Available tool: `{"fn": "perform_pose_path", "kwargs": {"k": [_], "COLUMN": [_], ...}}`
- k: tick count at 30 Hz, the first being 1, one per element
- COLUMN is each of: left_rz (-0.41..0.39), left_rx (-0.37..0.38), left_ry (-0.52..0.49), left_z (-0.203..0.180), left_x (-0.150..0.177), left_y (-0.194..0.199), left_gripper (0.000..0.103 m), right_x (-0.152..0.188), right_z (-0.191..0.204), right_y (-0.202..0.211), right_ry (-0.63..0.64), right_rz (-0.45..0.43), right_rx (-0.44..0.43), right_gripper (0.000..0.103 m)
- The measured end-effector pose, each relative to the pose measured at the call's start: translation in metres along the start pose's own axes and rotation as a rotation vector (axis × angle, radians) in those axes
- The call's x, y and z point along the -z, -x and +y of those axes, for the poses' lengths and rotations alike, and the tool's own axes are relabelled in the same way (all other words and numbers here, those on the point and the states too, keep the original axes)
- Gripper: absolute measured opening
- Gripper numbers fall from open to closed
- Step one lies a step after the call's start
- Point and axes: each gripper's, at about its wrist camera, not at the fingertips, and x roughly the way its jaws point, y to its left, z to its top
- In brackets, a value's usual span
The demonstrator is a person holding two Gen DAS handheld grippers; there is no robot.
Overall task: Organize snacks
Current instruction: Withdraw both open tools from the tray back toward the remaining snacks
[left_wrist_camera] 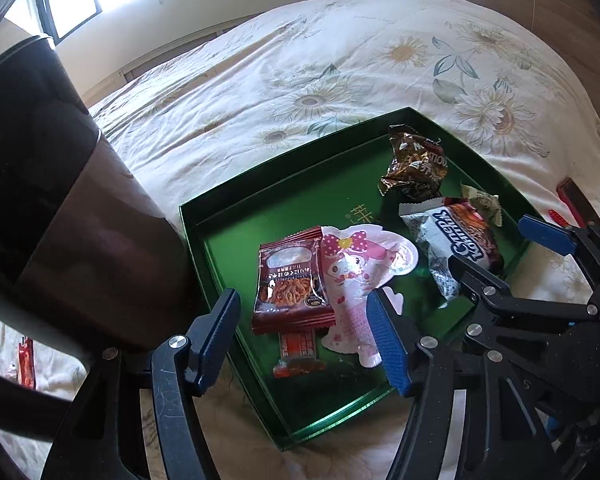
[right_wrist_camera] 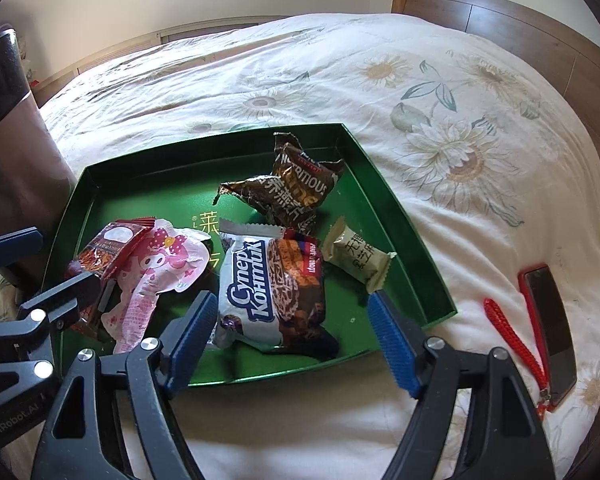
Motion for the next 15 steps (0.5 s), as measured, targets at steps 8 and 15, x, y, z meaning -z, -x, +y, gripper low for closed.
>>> {"fn": "perform_pose_path", "kwargs": {"k": [8,15], "left_rz": [-0.028,-0.040], "left_rx": [0.015,-0.026], "left_ry": [-0.045,-0.085], "left_z": [0.002,0.011], "left_x": [0.035,0.076], "left_y": [0.048,0.076], "left_gripper": [0.061,0.064], "right_x": [0.015,0.039], "right_z": [-0.003,0.010], "right_y": [0.038,0.068], "right_ry": [-0.017,-0.032], "right_rz": [-0.003,0.003], "right_rx": [0.015,-0.003], "right_gripper": [0.103,0.103]}}
